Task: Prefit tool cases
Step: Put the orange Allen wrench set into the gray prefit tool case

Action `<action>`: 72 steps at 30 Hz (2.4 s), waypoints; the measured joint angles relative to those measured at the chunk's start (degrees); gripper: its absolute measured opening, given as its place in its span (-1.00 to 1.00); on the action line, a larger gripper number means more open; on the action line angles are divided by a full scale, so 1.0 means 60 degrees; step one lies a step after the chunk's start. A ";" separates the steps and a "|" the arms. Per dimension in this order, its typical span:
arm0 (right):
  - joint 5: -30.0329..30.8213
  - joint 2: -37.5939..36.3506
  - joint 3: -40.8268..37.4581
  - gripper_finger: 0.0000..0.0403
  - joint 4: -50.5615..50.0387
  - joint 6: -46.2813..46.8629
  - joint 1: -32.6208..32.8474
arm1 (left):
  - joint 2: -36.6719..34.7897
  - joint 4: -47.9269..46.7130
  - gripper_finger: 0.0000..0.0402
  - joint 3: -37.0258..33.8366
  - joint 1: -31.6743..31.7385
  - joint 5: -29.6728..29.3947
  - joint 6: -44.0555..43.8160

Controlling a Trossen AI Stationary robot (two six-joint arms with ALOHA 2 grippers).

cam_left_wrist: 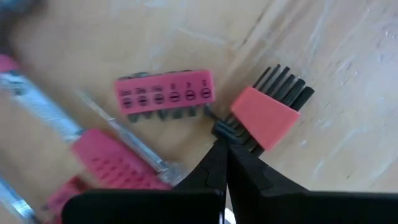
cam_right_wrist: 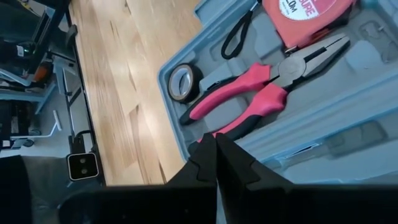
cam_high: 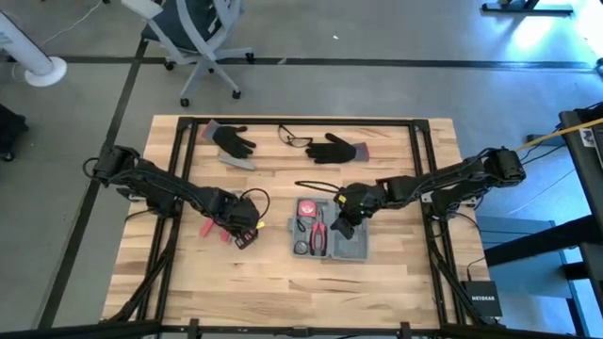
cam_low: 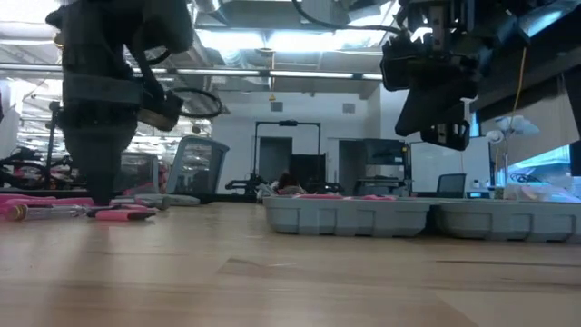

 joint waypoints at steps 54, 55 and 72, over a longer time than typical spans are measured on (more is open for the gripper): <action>0.0426 0.0000 -0.0004 -1.00 0.0342 0.0023 0.0000 | -0.0802 -0.0371 -1.00 -0.0257 -0.1738 -0.1027 -0.1257; 0.0429 0.0000 -0.0004 -1.00 0.0342 0.0027 0.0000 | -0.0791 -0.0371 -1.00 -0.0257 -0.1738 -0.1024 -0.1253; 0.0626 0.0000 -0.0004 -1.00 0.0258 0.0322 0.0000 | 0.0659 0.0883 -1.00 -0.0222 -0.1498 -0.0849 -0.0320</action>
